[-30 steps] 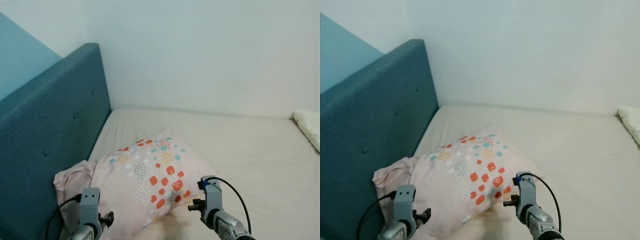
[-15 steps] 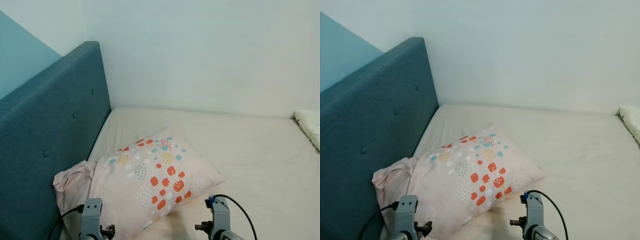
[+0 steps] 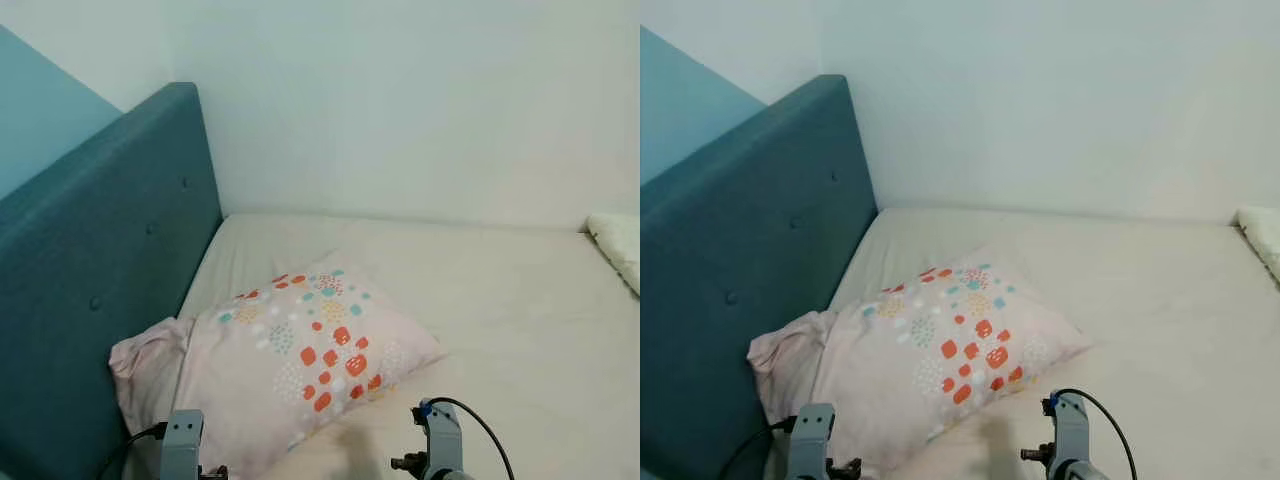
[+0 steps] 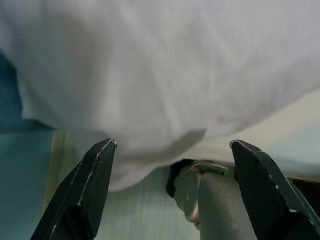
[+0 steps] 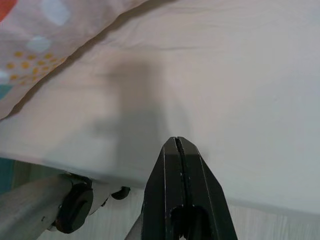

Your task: Clean up the room

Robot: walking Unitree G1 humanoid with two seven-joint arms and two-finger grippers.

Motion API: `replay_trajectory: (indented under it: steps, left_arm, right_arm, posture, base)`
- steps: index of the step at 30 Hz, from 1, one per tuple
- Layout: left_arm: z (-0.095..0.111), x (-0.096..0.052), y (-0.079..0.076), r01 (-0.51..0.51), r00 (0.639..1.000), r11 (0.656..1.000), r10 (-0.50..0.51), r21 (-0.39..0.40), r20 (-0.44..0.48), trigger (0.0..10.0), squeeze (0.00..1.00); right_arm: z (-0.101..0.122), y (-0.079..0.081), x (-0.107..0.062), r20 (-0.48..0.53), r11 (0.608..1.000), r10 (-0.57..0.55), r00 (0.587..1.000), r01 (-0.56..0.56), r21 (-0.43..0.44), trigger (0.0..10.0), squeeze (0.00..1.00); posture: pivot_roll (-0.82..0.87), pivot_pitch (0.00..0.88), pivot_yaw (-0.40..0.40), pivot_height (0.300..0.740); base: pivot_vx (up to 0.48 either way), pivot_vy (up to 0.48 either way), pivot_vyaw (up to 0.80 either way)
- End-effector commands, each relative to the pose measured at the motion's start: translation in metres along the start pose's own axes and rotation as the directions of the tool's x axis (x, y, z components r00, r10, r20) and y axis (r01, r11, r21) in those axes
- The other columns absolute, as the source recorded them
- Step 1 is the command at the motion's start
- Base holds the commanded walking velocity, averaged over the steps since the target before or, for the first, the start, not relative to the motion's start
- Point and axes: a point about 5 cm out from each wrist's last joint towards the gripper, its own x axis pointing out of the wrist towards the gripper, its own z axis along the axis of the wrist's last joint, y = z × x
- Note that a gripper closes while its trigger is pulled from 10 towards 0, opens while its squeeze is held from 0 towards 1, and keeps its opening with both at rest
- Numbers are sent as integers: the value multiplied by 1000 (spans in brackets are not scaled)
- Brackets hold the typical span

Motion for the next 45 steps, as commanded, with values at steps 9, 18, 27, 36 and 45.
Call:
replay_trajectory:
  steps: [9,18,27,36,45]
  left_arm:
    - [2,2,-13,29,1000,999,-29,14,-12,10000,0]
    - [-2,0,-7,39,999,998,-38,52,-25,10000,0]
    - [-1,0,2,9,1000,999,-7,41,-26,10000,0]
    - [-10,-2,-5,31,998,998,-29,49,-52,10000,0]
    - [-13,-2,-4,30,997,998,-27,46,-73,10000,0]
  right_arm:
    - [4,-4,-1,4,1000,-6,1000,6,-15,10000,0]
    - [1,3,1,0,1000,11,1000,-11,-4,10000,0]
    - [-5,8,1,-22,999,30,999,-31,-21,10000,0]
    - [-7,7,1,-25,999,29,999,-29,-12,10000,0]
    - [-6,7,1,-22,1000,25,999,-25,-5,10000,0]
  posture:
    - [-16,0,-10,700]
    - [-9,0,25,700]
    - [5,0,12,700]
    - [0,0,9,700]
    - [10,0,10,700]
  base:
    - [0,0,0]
    - [0,0,0]
    - [0,0,0]
    - [0,0,0]
    - [0,0,0]
